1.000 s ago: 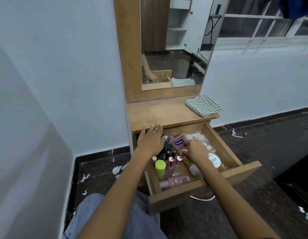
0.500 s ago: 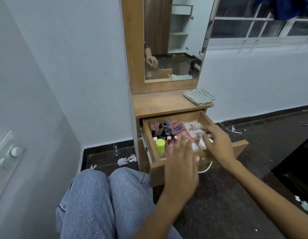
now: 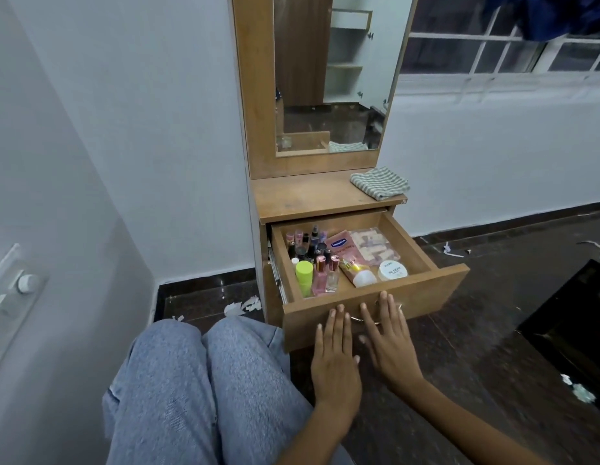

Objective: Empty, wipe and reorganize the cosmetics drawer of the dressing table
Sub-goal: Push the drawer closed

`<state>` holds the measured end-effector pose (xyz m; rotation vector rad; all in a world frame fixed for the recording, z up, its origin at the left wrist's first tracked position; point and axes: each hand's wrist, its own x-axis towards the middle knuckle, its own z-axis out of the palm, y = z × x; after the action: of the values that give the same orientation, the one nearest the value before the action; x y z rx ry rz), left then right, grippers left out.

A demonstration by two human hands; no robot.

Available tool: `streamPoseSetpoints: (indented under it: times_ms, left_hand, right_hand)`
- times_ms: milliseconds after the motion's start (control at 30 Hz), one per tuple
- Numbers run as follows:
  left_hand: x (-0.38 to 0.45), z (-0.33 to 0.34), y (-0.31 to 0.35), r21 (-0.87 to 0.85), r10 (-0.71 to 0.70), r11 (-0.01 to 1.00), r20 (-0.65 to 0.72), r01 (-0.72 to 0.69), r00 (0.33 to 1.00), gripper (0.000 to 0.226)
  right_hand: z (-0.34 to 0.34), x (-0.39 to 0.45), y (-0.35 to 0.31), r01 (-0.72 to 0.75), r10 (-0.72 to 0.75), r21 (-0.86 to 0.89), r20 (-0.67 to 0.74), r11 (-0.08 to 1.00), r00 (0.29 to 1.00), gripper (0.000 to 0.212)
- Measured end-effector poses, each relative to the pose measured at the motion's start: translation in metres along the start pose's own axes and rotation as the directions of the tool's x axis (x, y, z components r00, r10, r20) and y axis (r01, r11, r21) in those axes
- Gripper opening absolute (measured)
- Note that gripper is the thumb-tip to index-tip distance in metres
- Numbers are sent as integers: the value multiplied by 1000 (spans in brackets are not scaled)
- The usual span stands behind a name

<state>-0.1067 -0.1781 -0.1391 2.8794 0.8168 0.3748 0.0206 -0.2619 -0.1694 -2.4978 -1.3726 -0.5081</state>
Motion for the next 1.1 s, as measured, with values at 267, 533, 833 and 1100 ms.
streamPoseSetpoints:
  times_ms: [267, 533, 833, 1100]
  left_hand:
    - [26, 1, -11, 33, 3, 999, -25, -2, 1000, 105]
    - [83, 5, -32, -4, -22, 1000, 0, 22, 1000, 98]
    - [145, -1, -57, 125, -16, 992, 2, 15, 1000, 72]
    - [187, -3, -76, 186, -26, 982, 69, 12, 997, 70]
  right_hand:
    - [24, 26, 1, -39, 39, 10, -3, 999, 999, 58]
    - [43, 81, -1, -83, 83, 58, 6, 995, 997, 57]
    - [56, 148, -6, -116, 113, 67, 49, 991, 992, 56]
    - [65, 192, -7, -127, 122, 46, 92, 991, 988, 56]
